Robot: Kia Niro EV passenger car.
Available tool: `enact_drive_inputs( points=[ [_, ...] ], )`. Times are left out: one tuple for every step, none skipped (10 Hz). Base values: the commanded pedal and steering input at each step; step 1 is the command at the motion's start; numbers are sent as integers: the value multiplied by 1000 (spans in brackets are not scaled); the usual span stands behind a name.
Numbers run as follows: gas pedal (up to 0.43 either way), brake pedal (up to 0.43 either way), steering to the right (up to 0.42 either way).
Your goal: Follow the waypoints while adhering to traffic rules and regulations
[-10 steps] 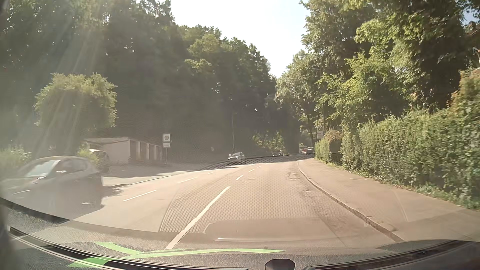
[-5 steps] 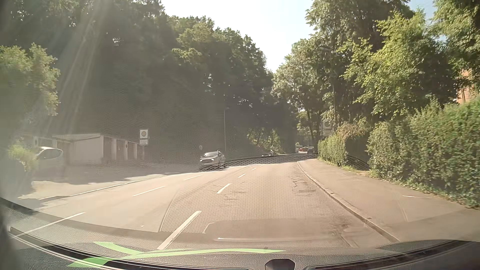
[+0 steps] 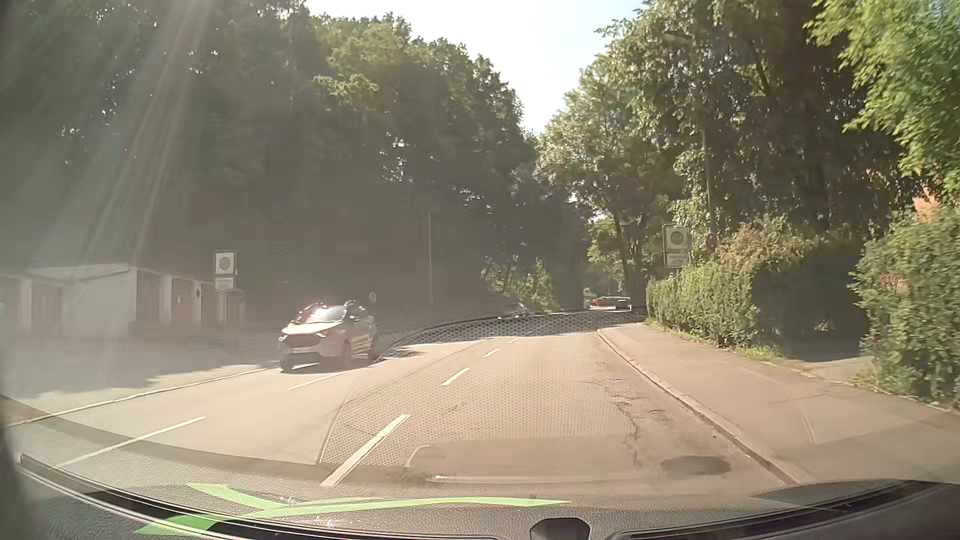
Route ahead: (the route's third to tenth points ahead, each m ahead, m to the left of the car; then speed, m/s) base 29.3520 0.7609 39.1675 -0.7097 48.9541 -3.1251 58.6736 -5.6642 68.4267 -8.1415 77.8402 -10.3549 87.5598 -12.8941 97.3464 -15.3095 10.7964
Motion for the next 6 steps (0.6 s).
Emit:
enact_drive_inputs(
  points=[
    [209, 0, 12],
    [209, 0, 14],
    [209, 0, 14],
    [209, 0, 15],
    [209, 0, 15],
    [209, 0, 15]
  ],
)
